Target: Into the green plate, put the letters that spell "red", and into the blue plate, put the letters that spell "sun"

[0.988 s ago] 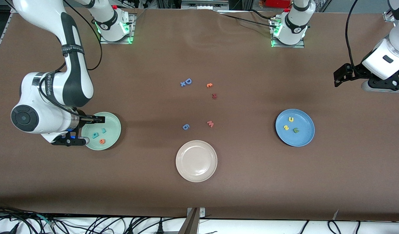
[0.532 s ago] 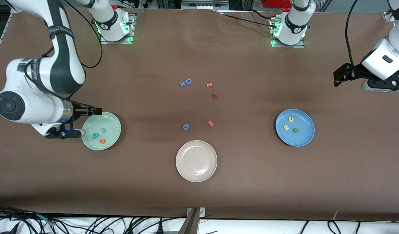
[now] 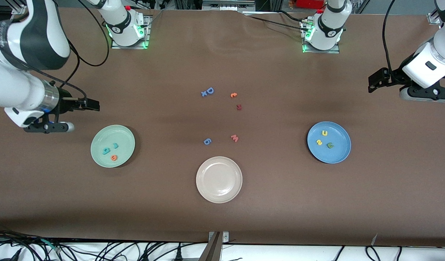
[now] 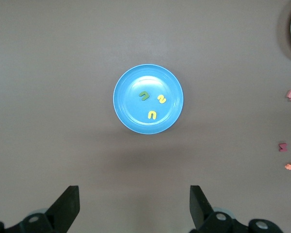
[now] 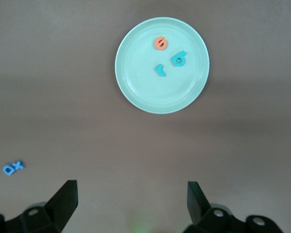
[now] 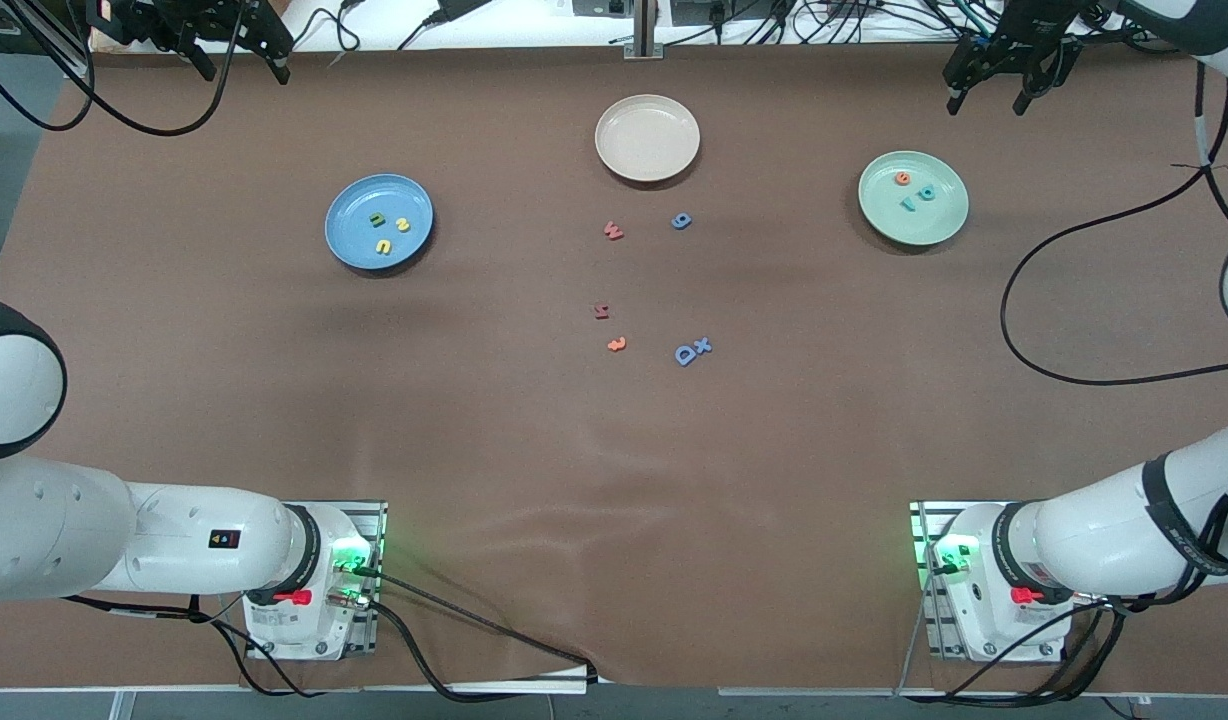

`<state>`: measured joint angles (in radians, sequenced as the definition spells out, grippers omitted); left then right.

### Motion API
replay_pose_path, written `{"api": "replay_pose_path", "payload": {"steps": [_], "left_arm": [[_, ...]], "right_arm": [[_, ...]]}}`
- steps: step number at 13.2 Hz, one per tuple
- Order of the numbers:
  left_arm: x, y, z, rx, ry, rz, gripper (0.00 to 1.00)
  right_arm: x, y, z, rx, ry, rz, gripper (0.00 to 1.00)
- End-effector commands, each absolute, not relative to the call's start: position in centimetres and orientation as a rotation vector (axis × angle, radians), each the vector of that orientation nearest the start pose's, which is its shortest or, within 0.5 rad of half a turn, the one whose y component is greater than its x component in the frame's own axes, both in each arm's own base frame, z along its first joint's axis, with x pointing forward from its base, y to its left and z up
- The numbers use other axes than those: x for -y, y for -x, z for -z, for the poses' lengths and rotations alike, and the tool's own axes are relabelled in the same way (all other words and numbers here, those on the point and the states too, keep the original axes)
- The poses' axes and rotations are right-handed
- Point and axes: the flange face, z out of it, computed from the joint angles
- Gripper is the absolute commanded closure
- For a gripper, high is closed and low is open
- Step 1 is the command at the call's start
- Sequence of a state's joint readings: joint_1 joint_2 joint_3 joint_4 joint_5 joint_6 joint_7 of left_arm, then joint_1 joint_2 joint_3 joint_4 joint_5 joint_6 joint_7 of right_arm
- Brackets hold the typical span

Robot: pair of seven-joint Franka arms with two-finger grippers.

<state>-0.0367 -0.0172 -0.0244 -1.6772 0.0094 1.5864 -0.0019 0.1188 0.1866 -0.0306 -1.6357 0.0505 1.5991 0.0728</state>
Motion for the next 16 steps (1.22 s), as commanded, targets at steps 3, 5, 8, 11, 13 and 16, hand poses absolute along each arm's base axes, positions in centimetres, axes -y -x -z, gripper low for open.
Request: {"api": "replay_pose_path", "payload": {"steps": [3, 5, 8, 11, 13, 16], "left_arm": [[2.9, -54.4, -59.6, -0.099, 3.144, -0.106, 0.0], [2.9, -54.4, -59.5, -0.094, 3.146, -0.102, 0.0], [3.0, -54.1, -61.0, -0.137, 3.146, -0.073, 0.0], [3.2, -53.9, -61.5, -0.21, 3.143, -0.072, 0.0], [2.8, -54.0, -61.5, -0.2, 3.144, -0.072, 0.0], [2.9, -54.0, -61.5, -0.186, 3.144, -0.072, 0.0]], "right_arm": [[-6.3, -55.9, -52.6, -0.037, 3.108, -0.359, 0.0], [-6.0, -55.0, -53.9, -0.05, 3.109, -0.361, 0.0], [-5.6, -54.0, -55.5, -0.056, 3.113, -0.34, 0.0], [-5.5, -53.8, -56.6, -0.07, 3.126, -0.291, 0.0], [-5.1, -54.0, -57.2, -0.075, 3.139, -0.247, 0.0], [-3.6, -54.5, -57.7, -0.104, 3.144, -0.214, 0.0]]}}
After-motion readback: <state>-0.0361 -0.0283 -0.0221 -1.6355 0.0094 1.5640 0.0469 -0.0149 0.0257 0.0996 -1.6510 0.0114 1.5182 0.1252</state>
